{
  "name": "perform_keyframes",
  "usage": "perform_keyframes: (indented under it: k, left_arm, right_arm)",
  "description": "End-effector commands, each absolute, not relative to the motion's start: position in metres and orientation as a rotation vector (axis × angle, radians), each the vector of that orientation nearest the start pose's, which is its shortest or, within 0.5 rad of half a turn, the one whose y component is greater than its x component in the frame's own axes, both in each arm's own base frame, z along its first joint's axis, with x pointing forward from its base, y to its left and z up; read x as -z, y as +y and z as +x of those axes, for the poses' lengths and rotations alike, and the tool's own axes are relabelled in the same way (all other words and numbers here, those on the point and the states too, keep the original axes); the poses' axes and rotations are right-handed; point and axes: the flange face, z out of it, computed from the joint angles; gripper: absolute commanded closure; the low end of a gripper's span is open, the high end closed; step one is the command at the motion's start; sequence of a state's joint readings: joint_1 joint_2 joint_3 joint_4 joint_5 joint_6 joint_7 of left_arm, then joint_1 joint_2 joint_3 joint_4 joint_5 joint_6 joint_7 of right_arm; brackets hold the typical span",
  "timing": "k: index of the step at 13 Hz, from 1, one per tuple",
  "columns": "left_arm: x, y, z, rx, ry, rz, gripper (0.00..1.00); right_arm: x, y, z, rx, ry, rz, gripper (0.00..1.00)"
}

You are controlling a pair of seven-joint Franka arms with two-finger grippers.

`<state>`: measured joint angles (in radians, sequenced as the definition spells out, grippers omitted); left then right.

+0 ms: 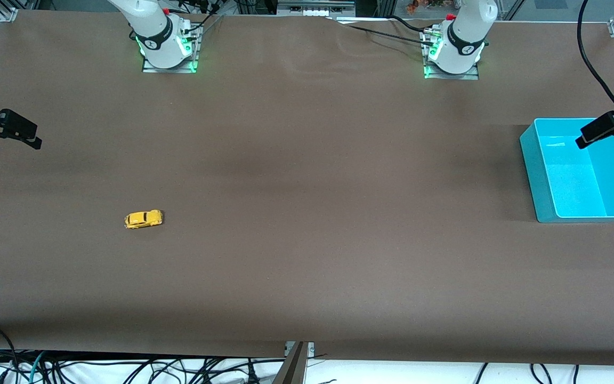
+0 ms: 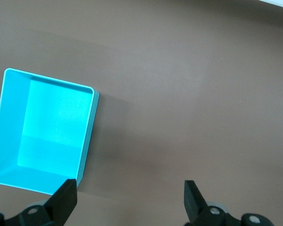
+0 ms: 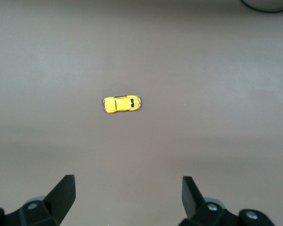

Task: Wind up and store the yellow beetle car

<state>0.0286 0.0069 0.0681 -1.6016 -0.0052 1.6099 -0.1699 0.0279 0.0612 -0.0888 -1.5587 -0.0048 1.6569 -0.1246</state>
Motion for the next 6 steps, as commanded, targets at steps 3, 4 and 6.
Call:
perform_keyframes:
  k: [3,4,6]
  left_arm:
    - [-0.6157,0.0549,0.5584,0.002,-0.4,-3.121,0.0]
    - [-0.6157,0.0547,0.5584,0.002,-0.4,-3.123,0.0]
    - [-0.6157,0.0547,0.5584,0.002,-0.4,-3.123,0.0]
  right_arm:
    - [-0.6084,-0.0403,0.5803,0.052,-0.102,-3.15,0.0]
    - [-0.6084,-0.0404,0.5803,0.052,-0.104,-3.15,0.0]
    - [-0.6084,-0.0405,0.5803,0.052,-0.097,-3.152,0.0]
